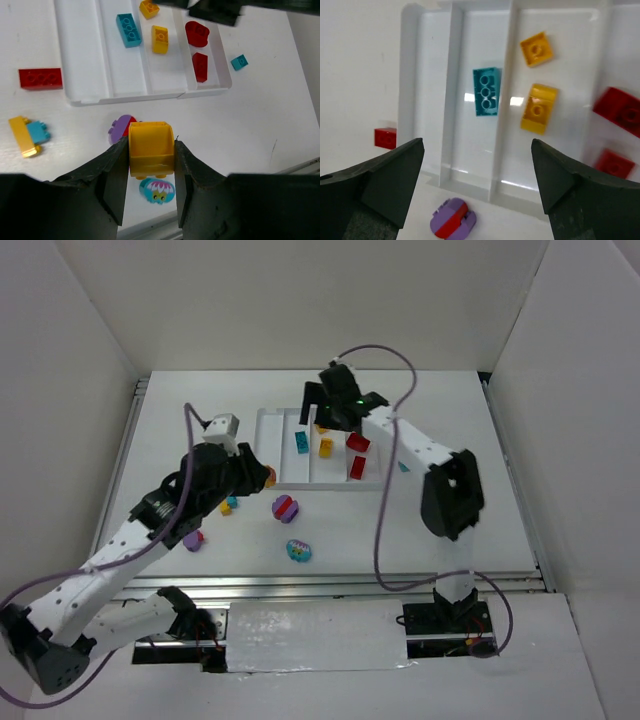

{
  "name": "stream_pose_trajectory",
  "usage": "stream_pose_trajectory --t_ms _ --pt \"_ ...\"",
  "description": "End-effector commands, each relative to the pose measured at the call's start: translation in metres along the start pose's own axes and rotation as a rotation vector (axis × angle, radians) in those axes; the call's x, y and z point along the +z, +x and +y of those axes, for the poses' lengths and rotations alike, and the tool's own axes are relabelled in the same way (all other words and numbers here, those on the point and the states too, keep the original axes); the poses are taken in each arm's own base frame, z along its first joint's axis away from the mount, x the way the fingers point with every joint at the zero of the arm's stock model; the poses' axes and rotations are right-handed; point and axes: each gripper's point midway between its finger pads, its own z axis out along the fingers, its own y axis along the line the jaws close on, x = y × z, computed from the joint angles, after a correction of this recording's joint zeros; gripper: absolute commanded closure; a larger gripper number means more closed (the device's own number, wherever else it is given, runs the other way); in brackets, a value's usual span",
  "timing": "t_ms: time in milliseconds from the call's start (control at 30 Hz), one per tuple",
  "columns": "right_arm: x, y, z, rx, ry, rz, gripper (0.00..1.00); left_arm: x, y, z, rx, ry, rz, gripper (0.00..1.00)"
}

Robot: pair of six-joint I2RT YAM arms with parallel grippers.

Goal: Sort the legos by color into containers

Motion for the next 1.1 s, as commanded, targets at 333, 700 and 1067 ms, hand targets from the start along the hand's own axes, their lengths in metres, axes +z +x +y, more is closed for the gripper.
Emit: stream_pose_trajectory --t_ms 333,700,1067 --pt "-0.215 0.003 -0.135 0.152 0.131 -0.271 0.00 0.213 0.015 -0.067 0.066 0.111 0.204 1.00" --pt "-0.226 0.028 -0.155 0.163 0.121 -0.252 0.00 0.279 0.063 -0.063 0.061 0.092 0.348 0.50" --pt "-0.164 0.047 -0.205 0.283 0.354 -0.145 0.00 0.201 -0.010 -0.053 0.055 -0.015 0.194 0.01"
